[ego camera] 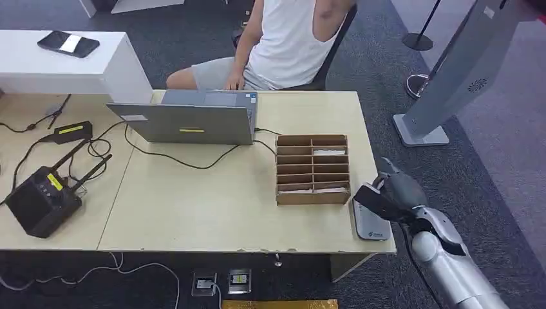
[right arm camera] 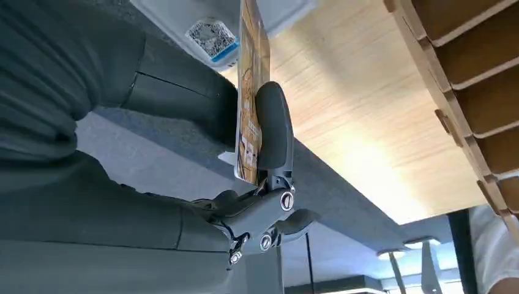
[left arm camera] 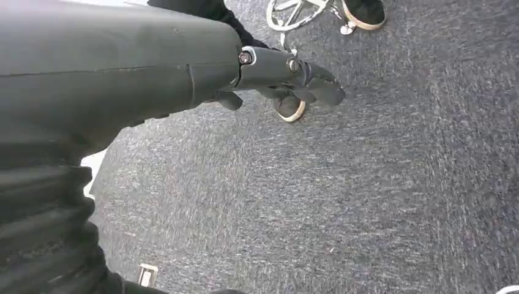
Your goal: Pass the card to the sensor for recognition and then transmit it.
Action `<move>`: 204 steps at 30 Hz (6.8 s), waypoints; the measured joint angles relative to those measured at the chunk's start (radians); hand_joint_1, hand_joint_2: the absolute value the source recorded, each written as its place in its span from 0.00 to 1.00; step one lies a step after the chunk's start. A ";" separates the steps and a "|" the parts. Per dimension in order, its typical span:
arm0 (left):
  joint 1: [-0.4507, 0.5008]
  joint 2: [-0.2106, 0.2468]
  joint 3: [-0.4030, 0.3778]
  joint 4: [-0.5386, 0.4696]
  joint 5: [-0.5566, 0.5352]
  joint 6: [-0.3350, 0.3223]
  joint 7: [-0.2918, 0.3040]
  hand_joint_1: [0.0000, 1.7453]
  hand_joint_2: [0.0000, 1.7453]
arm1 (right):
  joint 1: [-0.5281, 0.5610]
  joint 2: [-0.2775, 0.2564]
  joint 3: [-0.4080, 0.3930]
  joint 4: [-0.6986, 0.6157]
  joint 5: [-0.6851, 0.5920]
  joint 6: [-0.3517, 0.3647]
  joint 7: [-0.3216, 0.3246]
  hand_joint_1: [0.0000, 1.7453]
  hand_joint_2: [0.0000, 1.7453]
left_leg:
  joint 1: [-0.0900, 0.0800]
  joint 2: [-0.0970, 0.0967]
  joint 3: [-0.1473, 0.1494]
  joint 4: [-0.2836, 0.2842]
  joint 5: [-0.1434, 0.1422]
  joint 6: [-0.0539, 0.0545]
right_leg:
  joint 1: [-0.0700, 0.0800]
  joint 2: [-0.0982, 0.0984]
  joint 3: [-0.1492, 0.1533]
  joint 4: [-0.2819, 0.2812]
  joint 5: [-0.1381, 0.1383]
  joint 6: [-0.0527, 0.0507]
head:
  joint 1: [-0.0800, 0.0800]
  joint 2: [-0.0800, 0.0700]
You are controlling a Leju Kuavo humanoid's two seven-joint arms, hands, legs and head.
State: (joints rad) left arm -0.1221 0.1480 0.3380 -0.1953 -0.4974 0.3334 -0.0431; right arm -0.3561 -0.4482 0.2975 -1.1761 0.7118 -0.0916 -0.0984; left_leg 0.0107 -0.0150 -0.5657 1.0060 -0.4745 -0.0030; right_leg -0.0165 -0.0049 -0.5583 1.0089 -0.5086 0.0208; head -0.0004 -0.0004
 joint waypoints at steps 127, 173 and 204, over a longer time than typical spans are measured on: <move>0.000 0.021 0.015 0.003 -0.085 -0.034 -0.059 0.00 1.00 | -0.060 0.014 -0.076 -0.311 -0.379 0.381 0.013 0.00 1.00 | 0.001 0.001 -0.001 0.000 0.001 -0.001 | 0.001 0.002 -0.002 0.000 0.003 0.000 | 0.001 0.000; -0.002 0.018 0.047 0.003 -0.101 -0.019 -0.026 0.00 1.00 | 0.063 0.119 0.157 -0.315 0.335 0.027 0.134 0.00 1.00 | 0.001 0.001 -0.002 0.000 0.001 -0.001 | 0.001 0.002 -0.002 0.000 0.002 -0.001 | 0.000 0.000; -0.002 0.018 0.047 0.003 -0.121 -0.028 -0.033 0.00 1.00 | 0.041 0.127 0.157 -0.195 0.325 0.031 0.149 1.00 1.00 | 0.001 0.001 -0.002 0.000 0.001 -0.001 | 0.001 0.002 -0.002 0.000 0.002 -0.001 | 0.000 0.000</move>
State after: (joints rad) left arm -0.1242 0.1663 0.3853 -0.1923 -0.6180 0.3056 -0.0763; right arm -0.3153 -0.3216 0.4543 -1.3714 1.0369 -0.0603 0.0504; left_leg 0.0114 -0.0136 -0.5672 1.0058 -0.4731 -0.0038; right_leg -0.0158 -0.0029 -0.5608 1.0094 -0.5062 0.0202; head 0.0000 -0.0004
